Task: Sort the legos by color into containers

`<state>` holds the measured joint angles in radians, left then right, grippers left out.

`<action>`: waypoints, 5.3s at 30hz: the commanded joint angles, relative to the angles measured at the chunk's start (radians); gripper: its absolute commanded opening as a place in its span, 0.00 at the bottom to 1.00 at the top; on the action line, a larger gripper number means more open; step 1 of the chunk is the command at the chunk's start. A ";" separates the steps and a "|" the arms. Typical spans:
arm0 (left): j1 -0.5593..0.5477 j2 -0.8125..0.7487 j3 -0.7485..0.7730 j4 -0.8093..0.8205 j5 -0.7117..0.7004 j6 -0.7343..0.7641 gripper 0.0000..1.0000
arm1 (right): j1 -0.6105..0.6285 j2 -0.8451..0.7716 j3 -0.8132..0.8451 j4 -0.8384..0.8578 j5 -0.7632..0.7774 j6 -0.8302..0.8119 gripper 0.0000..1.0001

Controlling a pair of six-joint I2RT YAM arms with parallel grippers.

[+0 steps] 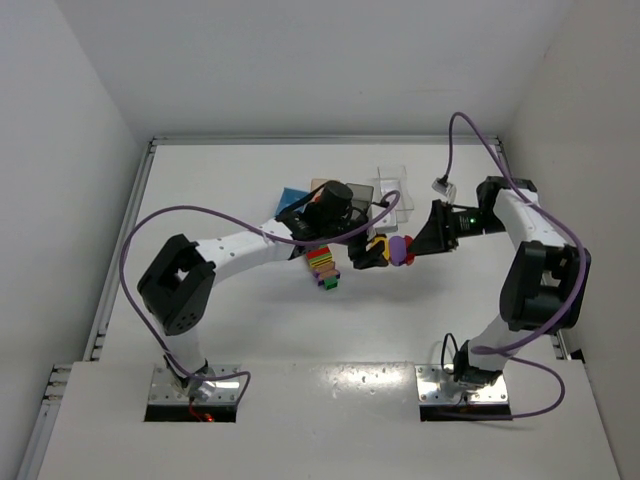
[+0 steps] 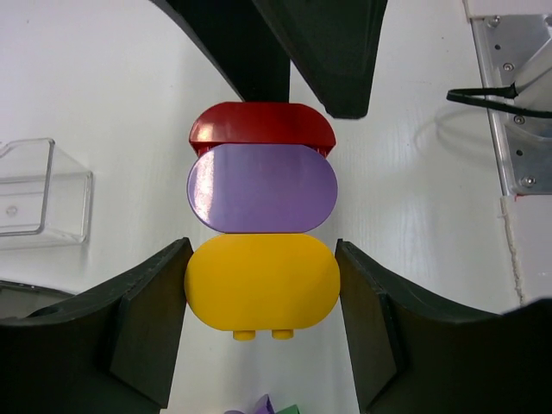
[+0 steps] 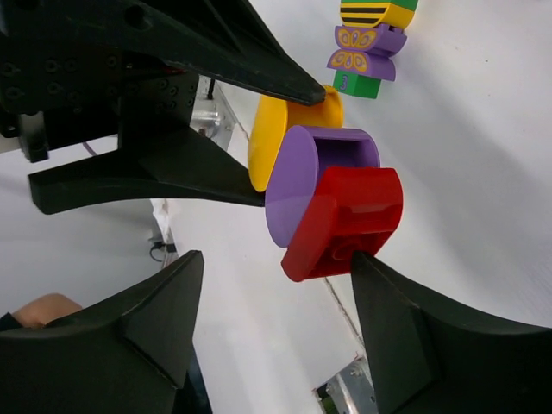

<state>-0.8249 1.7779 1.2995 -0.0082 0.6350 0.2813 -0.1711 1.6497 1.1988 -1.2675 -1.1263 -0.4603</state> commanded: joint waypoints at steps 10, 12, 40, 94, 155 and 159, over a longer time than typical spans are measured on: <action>0.000 -0.112 -0.008 0.123 0.011 -0.030 0.22 | 0.010 0.036 0.019 0.010 -0.030 -0.020 0.87; 0.000 -0.123 -0.008 0.123 0.011 -0.030 0.22 | 0.010 0.036 0.019 0.010 -0.030 -0.020 0.73; 0.133 -0.149 -0.166 0.180 -0.242 -0.091 0.15 | -0.105 0.004 0.073 -0.125 -0.082 -0.170 0.00; 0.210 0.368 0.230 1.283 0.572 -1.693 0.82 | -0.033 -0.011 0.185 -0.139 -0.179 -0.245 0.00; 0.139 0.512 0.796 -0.173 -0.299 -0.445 0.01 | -0.209 -0.148 0.151 0.308 -0.052 0.190 0.00; 0.139 0.600 0.868 -0.199 -0.342 -0.445 0.03 | -0.219 -0.168 0.133 0.333 -0.052 0.229 0.00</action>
<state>-0.6670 2.3199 2.1204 -0.1452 0.3672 -0.1810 -0.3843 1.5162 1.3445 -1.0359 -1.1717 -0.3252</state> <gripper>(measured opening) 0.417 0.362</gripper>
